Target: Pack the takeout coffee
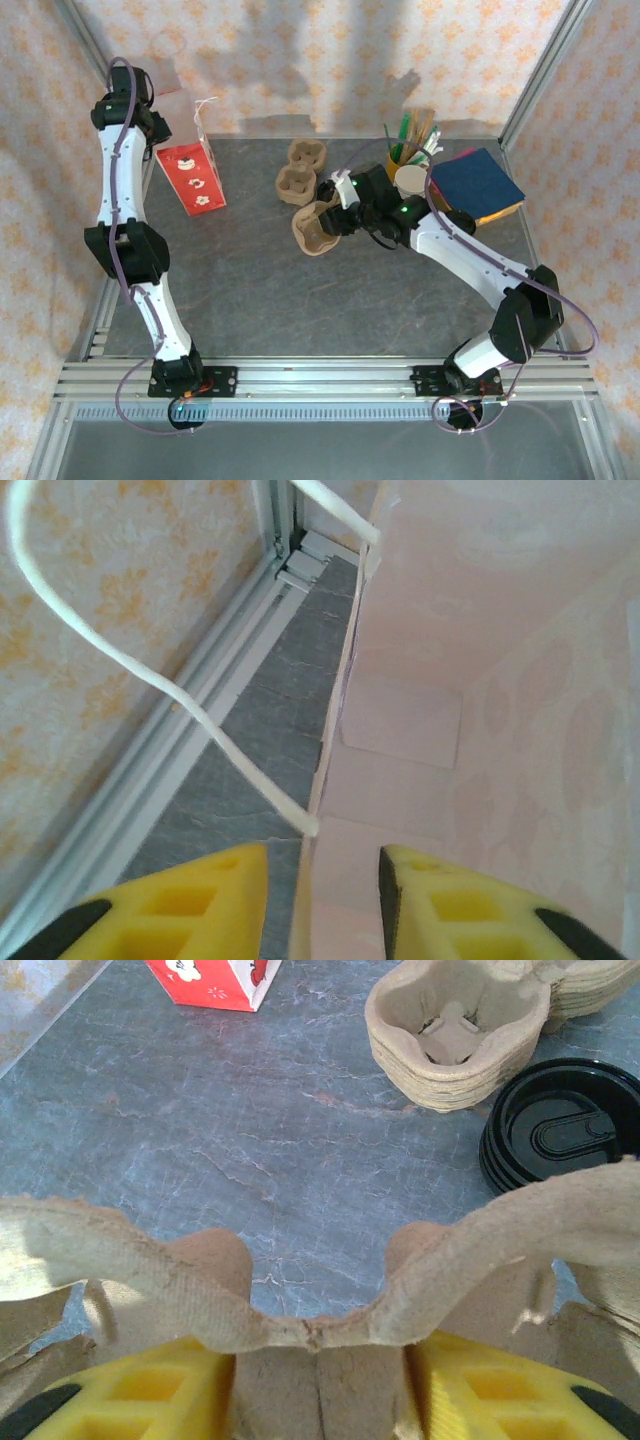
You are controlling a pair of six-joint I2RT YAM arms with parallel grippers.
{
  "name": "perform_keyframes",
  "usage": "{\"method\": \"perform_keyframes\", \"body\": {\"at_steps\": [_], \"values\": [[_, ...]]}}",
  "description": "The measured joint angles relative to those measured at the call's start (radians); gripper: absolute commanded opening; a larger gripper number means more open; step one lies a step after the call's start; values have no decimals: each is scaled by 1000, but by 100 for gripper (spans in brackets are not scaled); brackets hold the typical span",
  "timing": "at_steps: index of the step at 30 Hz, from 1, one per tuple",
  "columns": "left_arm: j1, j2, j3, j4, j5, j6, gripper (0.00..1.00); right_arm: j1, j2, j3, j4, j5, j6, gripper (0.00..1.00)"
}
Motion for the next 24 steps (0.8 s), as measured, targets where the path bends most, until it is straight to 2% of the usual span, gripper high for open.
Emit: {"method": "perform_keyframes", "body": {"at_steps": [6,9,13,16,24], "values": [[0,11,2,-3,32,7,6,0,0,0,-1,0,0,44],[0,11,4,-4,43,12,1,0,0,0,-7,0,0,44],[0,-2,-16,1,50,11,0,0,-1,0,-18,0,0,44],[0,-61,-98,12,62,11,0,0,-8,0,-25,0,0,44],[-15,-396,-421,61,101,-10,0,0,-54,3,-53,0,0,44]]}}
